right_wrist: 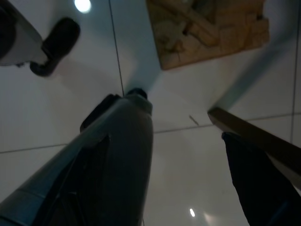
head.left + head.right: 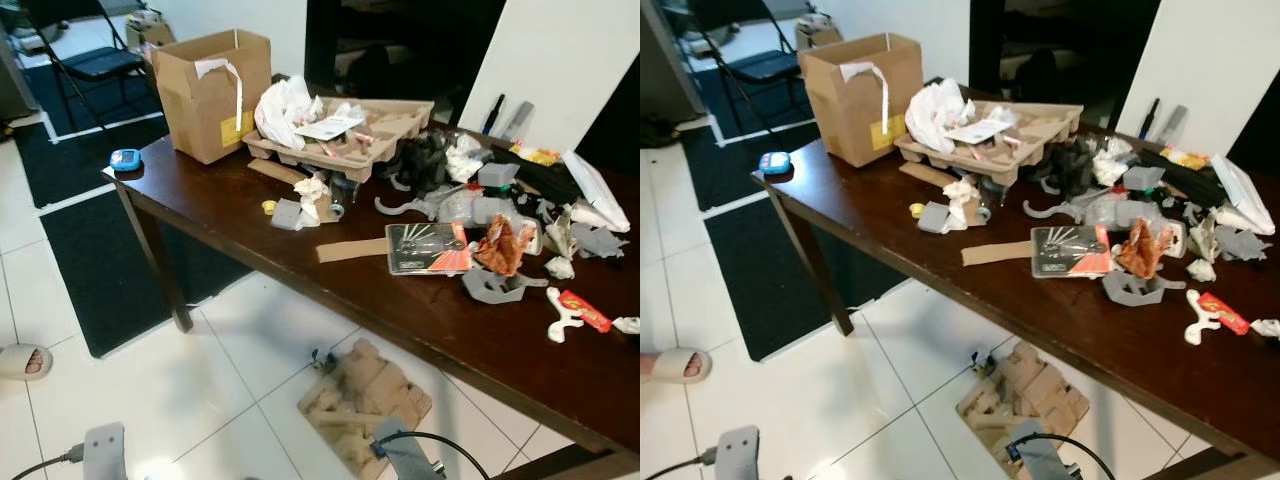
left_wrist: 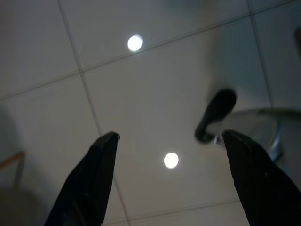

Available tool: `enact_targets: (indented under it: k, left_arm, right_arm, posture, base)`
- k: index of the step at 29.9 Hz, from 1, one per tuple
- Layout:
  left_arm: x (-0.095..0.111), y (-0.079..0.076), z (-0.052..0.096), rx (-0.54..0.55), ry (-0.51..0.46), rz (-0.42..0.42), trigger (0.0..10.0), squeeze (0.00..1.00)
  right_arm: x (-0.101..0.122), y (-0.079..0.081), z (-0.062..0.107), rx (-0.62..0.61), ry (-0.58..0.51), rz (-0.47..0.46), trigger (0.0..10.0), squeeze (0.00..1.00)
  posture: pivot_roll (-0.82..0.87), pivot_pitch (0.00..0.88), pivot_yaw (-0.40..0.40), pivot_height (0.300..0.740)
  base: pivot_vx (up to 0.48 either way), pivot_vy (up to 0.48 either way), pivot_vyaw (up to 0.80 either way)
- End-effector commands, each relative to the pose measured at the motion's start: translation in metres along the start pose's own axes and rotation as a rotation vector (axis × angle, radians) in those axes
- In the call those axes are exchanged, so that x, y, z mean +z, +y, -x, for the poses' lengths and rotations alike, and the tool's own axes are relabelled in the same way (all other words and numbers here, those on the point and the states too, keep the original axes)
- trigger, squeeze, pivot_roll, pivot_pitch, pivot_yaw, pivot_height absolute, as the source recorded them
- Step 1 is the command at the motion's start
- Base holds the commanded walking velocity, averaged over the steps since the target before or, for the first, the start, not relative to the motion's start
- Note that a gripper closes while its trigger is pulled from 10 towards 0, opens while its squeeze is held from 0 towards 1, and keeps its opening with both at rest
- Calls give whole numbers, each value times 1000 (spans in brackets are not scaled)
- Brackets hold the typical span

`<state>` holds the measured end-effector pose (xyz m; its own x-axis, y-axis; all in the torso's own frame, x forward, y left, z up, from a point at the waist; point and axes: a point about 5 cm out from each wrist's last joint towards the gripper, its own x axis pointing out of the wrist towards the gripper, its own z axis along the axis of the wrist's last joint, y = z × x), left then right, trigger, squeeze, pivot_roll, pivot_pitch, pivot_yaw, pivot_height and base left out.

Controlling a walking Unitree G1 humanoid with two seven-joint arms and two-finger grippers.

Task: Picking trash to rubbish bin

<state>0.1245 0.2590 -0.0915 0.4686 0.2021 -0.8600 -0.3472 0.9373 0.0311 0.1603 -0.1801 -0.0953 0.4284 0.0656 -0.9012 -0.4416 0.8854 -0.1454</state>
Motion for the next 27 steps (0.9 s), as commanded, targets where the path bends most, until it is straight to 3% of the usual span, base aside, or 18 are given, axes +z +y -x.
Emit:
enact_targets:
  k: [1,7,16,18,21,25,26,27]
  left_arm:
    - [-1,0,0,4,5,3,10000,0]
    - [0,-2,0,2,2,4,10000,0]
    - [3,7,1,35,-23,55,10000,0]
    - [15,16,1,48,-83,24,10000,0]
    - [22,19,2,44,-117,4,10000,0]
    - [54,22,4,-69,-262,6,10000,0]
    - [60,20,5,-110,-290,5,10000,0]
    - [60,20,5,-110,-290,5,10000,0]
  right_arm:
    - [-13,5,1,10,50,-8,10000,0]
    - [-18,1,2,-17,74,0,10000,0]
    - [-28,-17,6,-130,120,-100,10000,0]
    - [-37,-30,10,-208,147,-270,10000,0]
    - [-42,-35,12,-238,162,-348,10000,0]
    - [-65,-67,26,-448,191,-767,10000,0]
    - [-70,-75,30,-509,199,-842,10000,0]
    - [-70,-75,30,-509,199,-842,10000,0]
  posture:
    - [134,79,23,740]
    - [132,81,21,740]
    - [134,83,14,740]
    - [141,88,5,740]
    - [149,90,-1,740]
    - [161,98,-10,740]
    - [163,100,-12,740]
    - [163,100,-12,740]
  base:
    - [0,0,0]
    - [0,0,0]
    - [0,0,-800]
    - [0,0,-234]
    - [0,0,0]
    - [0,0,0]
    - [0,0,0]
    - [0,0,0]
